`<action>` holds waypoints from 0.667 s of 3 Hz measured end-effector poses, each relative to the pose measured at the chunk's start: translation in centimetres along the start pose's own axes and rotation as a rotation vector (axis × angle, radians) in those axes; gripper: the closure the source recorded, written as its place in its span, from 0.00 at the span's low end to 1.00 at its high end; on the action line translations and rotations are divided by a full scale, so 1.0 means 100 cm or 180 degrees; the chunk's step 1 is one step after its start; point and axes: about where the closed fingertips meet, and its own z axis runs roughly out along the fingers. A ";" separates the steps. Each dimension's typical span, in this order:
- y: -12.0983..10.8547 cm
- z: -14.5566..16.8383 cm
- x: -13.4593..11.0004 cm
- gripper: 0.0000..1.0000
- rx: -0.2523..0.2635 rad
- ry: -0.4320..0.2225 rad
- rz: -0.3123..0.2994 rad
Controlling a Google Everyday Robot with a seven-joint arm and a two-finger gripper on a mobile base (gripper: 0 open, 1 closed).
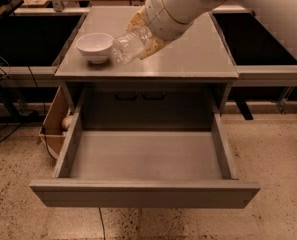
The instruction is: Pick water bottle from top drawer and place on counter
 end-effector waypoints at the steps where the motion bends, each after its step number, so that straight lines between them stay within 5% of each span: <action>1: 0.002 0.002 0.001 1.00 -0.0010 0.0001 0.0010; 2: 0.010 0.010 0.041 1.00 0.0027 0.0138 0.0102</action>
Offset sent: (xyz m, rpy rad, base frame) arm 0.0738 -0.0797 -0.0350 -0.0015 -0.0359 -0.1443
